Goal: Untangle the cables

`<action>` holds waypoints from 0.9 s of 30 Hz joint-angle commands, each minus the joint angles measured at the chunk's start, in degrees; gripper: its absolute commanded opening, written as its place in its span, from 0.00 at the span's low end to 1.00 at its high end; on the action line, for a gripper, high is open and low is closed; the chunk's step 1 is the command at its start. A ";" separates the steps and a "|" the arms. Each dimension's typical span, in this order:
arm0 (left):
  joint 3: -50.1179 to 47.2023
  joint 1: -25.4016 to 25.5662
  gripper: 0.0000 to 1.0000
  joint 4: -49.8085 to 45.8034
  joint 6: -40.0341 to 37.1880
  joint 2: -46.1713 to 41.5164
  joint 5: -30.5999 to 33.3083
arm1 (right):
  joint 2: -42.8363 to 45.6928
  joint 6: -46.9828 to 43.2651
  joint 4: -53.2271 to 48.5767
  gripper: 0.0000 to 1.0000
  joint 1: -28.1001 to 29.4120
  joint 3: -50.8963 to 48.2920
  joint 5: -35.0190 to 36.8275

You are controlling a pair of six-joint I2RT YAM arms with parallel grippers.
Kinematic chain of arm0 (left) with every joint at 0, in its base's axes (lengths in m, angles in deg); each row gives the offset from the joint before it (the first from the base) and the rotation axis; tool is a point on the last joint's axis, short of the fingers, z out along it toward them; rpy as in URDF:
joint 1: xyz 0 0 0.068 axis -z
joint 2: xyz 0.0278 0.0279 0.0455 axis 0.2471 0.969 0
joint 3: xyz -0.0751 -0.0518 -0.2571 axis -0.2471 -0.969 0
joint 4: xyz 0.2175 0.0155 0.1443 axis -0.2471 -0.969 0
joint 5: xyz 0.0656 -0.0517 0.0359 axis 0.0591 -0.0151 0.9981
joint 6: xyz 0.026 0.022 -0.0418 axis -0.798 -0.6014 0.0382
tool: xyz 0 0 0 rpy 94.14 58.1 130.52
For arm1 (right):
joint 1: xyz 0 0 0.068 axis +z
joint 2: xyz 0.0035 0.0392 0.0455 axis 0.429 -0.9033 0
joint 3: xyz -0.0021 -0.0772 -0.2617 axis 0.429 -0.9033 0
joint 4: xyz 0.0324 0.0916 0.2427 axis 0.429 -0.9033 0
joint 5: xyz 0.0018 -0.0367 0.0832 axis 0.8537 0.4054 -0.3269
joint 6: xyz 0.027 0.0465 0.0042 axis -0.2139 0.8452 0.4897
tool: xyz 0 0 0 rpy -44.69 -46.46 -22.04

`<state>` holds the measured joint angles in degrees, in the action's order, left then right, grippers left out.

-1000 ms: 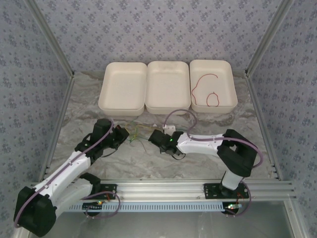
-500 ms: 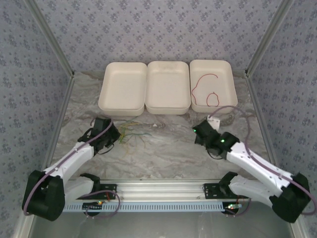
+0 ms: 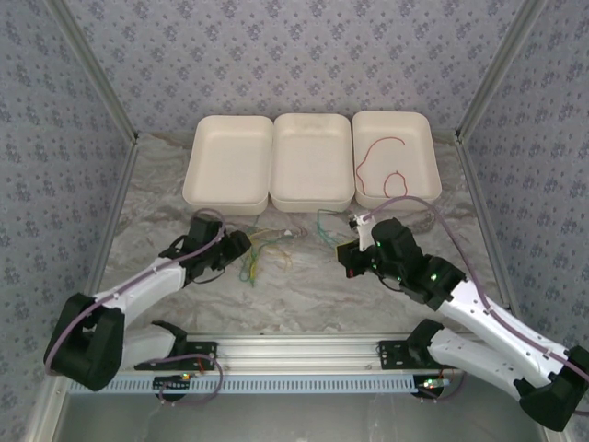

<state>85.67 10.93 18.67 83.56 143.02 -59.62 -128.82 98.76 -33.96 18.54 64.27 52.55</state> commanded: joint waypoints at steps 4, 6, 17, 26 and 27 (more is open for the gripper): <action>5.22 0.74 0.65 -2.82 -5.72 -10.34 -0.75 | -2.25 -5.49 5.73 0.00 0.44 -0.24 -9.02; 6.21 0.83 0.62 -3.12 -7.35 -12.35 -2.66 | -3.24 -5.30 6.69 0.00 0.44 -0.02 -9.38; 16.26 7.50 0.65 -4.52 -7.23 -7.10 -11.31 | -11.90 -9.75 -0.40 0.00 7.60 7.46 -0.74; 20.34 13.88 0.64 -11.10 -8.02 -0.87 -7.01 | -17.88 -10.61 -3.33 0.00 12.91 11.29 7.66; 19.93 13.88 0.63 -10.69 -7.77 -0.66 -6.97 | -18.51 -10.78 -3.58 0.00 13.42 11.67 8.47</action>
<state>105.32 24.67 10.85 76.61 141.82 -68.36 -145.98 89.76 -34.96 30.45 73.29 56.83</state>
